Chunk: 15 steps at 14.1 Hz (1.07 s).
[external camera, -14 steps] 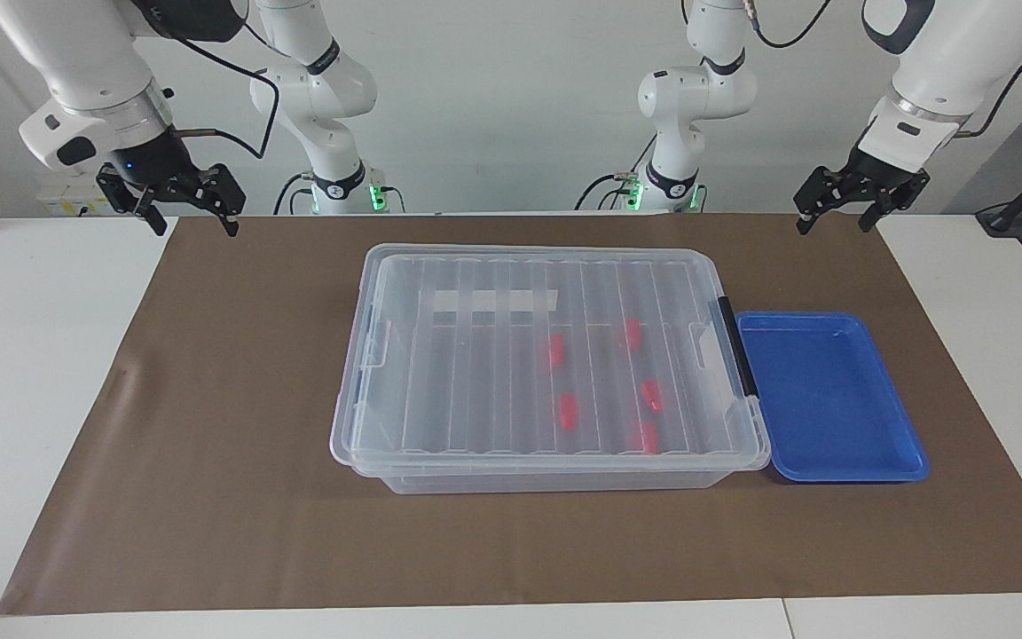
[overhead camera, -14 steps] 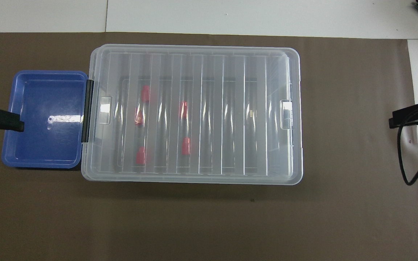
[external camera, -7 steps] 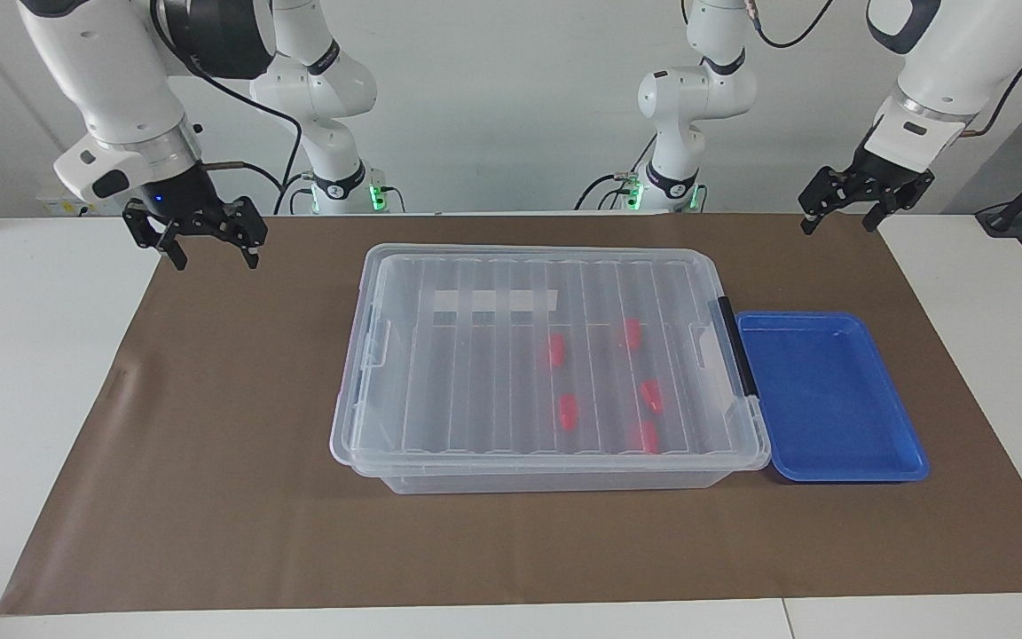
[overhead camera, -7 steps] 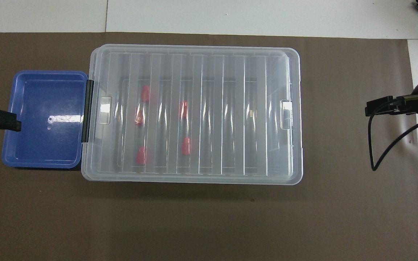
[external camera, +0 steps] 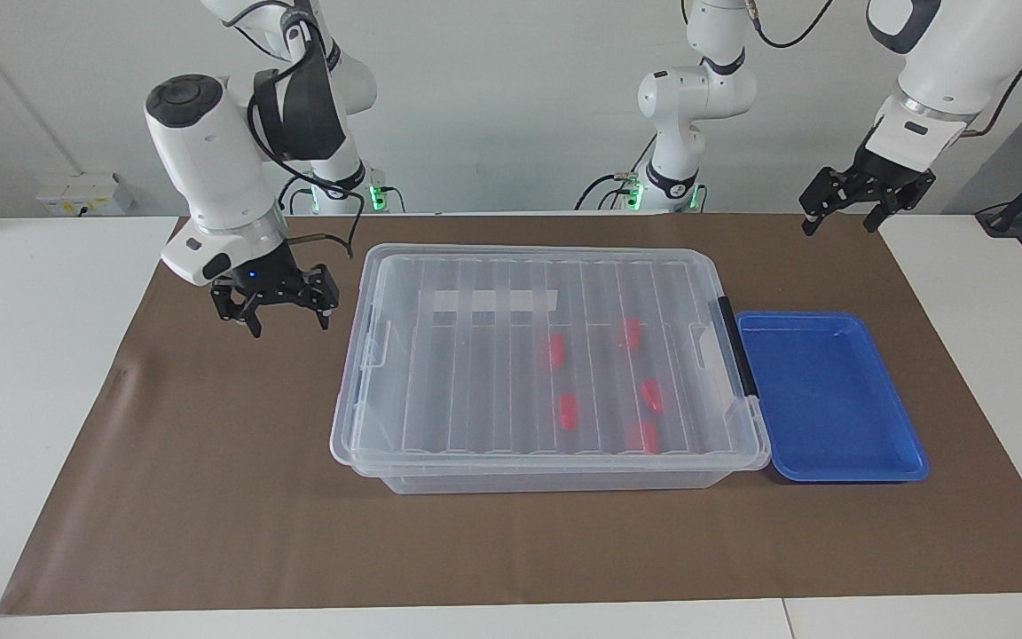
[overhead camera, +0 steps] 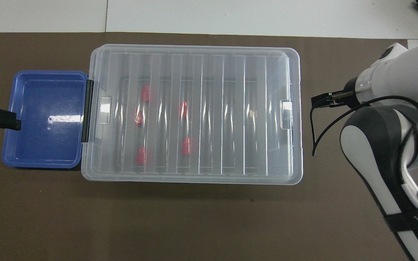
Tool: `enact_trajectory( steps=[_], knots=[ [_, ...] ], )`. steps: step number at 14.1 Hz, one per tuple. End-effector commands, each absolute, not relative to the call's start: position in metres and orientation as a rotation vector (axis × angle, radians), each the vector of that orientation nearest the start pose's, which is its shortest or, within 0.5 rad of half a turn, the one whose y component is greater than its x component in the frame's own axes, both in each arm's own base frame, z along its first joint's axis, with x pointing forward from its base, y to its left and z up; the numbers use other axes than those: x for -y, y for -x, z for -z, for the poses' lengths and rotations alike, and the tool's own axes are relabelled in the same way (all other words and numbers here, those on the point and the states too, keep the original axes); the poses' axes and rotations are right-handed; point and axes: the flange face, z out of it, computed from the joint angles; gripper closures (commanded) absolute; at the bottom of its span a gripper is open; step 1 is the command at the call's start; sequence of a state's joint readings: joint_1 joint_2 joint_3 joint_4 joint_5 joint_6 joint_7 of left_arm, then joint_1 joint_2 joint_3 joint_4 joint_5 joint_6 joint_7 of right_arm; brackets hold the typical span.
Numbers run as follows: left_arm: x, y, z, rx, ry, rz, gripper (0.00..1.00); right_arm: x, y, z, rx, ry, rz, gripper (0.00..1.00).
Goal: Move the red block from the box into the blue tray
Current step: 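Reach the right gripper to the edge of the clear lid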
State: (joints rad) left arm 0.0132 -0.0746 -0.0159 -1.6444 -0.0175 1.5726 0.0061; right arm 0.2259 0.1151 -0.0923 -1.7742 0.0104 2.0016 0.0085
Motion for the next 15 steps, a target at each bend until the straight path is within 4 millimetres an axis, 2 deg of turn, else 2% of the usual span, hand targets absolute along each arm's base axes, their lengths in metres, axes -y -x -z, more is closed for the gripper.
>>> enact_trajectory(
  steps=[1,4,7,9,10,15],
  knots=[
    [0.002,-0.530,-0.634,0.036,3.156,0.046,0.00,-0.109,-0.603,-0.480,0.188,3.096,0.170,0.00],
    [0.001,-0.531,-0.634,0.044,3.156,0.051,0.00,-0.117,-0.602,-0.476,0.193,3.088,0.158,0.00],
    [0.000,-0.531,-0.634,0.044,3.152,0.055,0.00,-0.118,-0.599,-0.456,0.210,3.089,0.118,0.00],
    [0.000,-0.531,-0.634,0.039,3.147,0.055,0.00,-0.119,-0.596,-0.455,0.203,3.090,0.106,0.00],
    [-0.001,-0.531,-0.634,0.041,3.146,0.058,0.00,-0.130,-0.592,-0.453,0.210,3.089,0.097,0.00],
    [0.000,-0.530,-0.633,0.027,3.147,0.048,0.00,-0.122,-0.594,-0.452,0.207,3.113,0.096,0.00]
  ],
)
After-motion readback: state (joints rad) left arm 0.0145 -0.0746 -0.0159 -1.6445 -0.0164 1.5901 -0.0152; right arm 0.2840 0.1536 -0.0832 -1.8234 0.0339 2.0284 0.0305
